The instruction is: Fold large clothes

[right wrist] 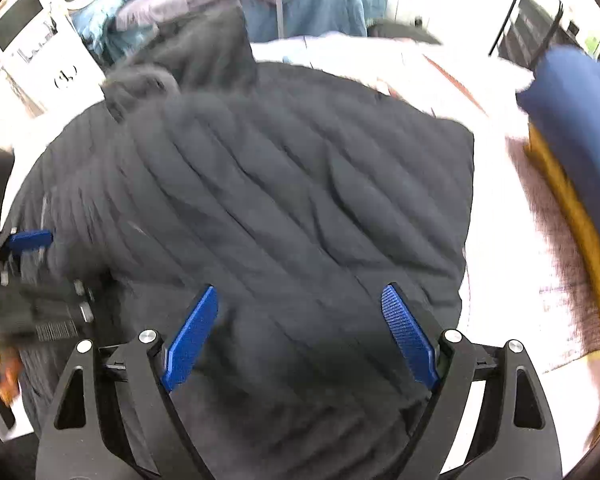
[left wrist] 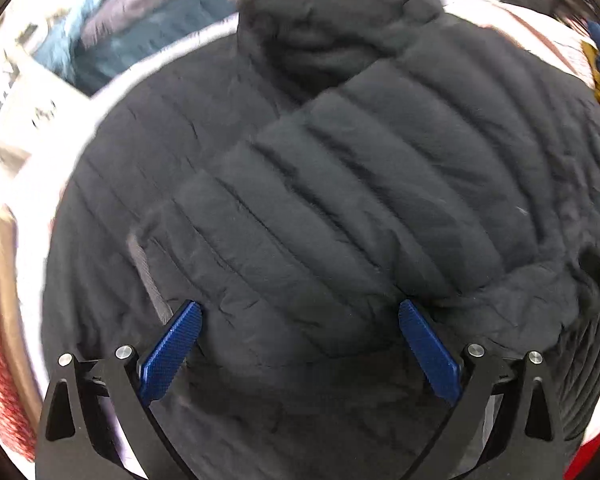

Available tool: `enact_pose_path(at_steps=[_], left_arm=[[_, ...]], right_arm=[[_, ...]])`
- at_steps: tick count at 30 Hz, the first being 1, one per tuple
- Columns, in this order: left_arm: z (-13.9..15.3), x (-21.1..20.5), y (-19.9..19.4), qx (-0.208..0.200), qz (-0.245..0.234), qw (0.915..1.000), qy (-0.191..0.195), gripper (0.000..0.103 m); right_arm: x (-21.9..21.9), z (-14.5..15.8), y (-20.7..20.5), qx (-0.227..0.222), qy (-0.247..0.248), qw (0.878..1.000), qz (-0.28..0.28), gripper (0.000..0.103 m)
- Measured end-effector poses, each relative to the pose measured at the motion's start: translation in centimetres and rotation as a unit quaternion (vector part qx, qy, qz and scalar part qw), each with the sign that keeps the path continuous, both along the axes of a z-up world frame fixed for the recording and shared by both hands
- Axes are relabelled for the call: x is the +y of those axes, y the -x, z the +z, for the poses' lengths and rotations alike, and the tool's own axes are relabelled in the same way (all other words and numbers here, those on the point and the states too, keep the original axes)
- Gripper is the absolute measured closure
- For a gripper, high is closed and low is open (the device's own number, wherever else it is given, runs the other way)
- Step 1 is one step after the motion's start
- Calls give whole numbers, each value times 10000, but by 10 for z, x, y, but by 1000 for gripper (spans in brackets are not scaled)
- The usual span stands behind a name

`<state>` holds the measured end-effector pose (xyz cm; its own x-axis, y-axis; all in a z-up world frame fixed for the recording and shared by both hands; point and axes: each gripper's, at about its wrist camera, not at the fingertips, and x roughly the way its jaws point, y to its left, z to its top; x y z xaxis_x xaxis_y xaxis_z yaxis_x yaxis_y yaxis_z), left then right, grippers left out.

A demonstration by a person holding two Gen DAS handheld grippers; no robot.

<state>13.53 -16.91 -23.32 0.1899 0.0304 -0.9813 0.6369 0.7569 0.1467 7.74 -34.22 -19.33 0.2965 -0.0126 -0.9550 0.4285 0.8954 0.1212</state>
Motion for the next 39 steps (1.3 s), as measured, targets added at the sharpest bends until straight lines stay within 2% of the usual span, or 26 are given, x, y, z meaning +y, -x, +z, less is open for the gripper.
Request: enact_pose_path(at_steps=[3,5,9,12,17,21,23,25,27,29,33,35,37,39], left_arm=[[-12,-4,-9,213,14,9998,-48,5],[-18,-11,-10,214,-77,9996,-193,5],[-24,-19,-13,209,-41,9994,-260,5],[-26,-19,-12,189,-10,9996,-211,5],[-18,-2,2,131,14,9999,-19,5],[9,25,13,-353,191,9985,373,6],[26,41,22,-588,384,9948,738,6],[37,60,27,-550,664,9908,1046,6],[44,83,31,-397,913,9863,1316,7],[48,106,37,-403,1105,9832,1399,7],[50,167,40,-524,1504,9783,1326,7],[51,211,41,-654,1874,9729,1191,7],[49,259,43,-769,2389,9623,1052,7],[46,311,48,-840,2932,9477,940,8]], right_arm=[[15,-15,3,183,384,9971,629,19],[22,-23,-4,346,542,9950,759,17],[21,-36,-19,538,395,9965,505,7],[27,-42,-28,708,629,9943,497,6],[36,-41,-25,631,743,9941,466,6],[45,-25,-11,619,770,9949,186,6],[45,-7,1,286,795,9963,-167,6],[49,10,15,-81,692,9965,-468,6],[58,19,25,-194,562,9969,-519,6],[72,21,31,-219,471,9978,-419,6],[101,18,50,-155,365,9992,-49,6],[106,17,55,-117,273,9995,56,6],[117,18,64,-81,274,9995,161,6],[126,17,71,-22,300,9992,267,6]])
